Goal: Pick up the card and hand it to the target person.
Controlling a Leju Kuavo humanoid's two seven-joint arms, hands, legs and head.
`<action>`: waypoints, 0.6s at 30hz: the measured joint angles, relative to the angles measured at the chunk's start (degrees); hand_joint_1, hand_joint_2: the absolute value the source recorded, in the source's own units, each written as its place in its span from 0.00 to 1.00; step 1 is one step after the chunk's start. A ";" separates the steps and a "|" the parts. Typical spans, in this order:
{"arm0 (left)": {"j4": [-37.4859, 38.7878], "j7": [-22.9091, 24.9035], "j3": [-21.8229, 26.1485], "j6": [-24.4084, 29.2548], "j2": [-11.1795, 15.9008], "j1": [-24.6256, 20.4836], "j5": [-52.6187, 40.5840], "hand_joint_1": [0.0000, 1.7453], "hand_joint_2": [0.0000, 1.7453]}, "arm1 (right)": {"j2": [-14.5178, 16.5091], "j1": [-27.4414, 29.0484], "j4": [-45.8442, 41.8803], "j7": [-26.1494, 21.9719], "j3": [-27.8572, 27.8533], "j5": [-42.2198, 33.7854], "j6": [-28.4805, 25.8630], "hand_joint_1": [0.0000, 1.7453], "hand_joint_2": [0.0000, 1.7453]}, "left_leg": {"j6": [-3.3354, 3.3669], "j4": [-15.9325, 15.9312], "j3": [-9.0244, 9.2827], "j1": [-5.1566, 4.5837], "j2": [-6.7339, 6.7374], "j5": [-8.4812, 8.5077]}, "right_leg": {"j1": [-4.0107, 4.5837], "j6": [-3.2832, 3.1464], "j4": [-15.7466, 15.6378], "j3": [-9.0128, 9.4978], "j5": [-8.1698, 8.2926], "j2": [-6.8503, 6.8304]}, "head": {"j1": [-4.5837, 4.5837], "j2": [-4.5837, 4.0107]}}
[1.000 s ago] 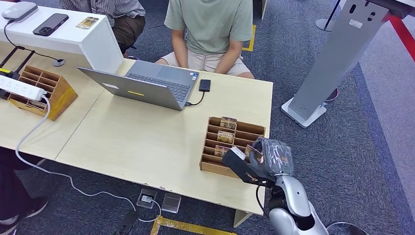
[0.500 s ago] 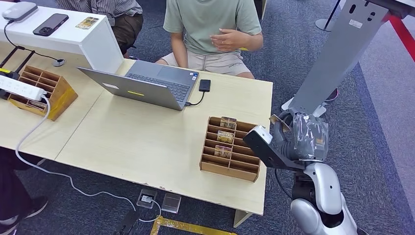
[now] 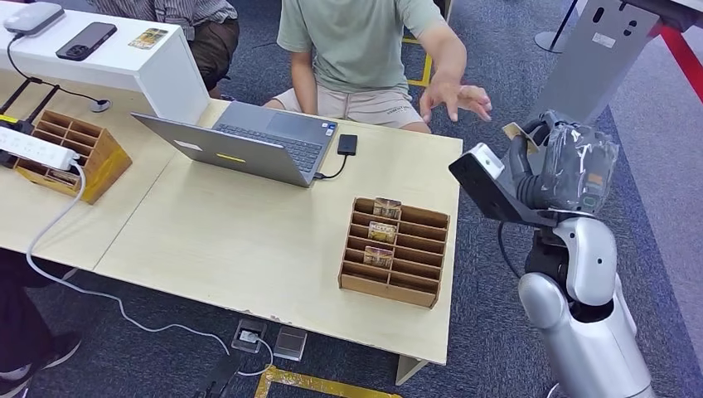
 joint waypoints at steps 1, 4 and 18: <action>0.00 -0.02 -0.01 -0.01 0.00 0.00 0.00 0.00 0.00 | 0.10 -0.92 1.17 -0.34 -0.22 0.42 -0.65 0.82 1.00 | 0.00 0.00 -0.01 0.00 0.00 0.00 | 0.00 0.00 0.00 0.00 0.00 0.00 | 0.01 0.00; 0.00 -0.05 -0.01 0.06 0.00 -0.02 0.00 0.00 0.00 | 0.74 -3.62 4.59 -1.13 -0.56 1.60 -2.13 0.84 1.00 | 0.00 0.00 -0.01 0.00 0.00 0.00 | 0.00 0.00 0.00 -0.01 0.00 0.00 | -0.01 0.00; 0.00 -0.19 -0.01 0.49 -0.02 -0.06 -0.13 0.00 0.00 | 6.09 -14.51 22.26 -3.85 -0.42 1.02 -6.25 0.77 1.00 | 0.00 0.00 -0.02 0.00 -0.02 0.00 | 0.00 0.00 0.02 -0.01 0.00 -0.02 | 0.01 0.00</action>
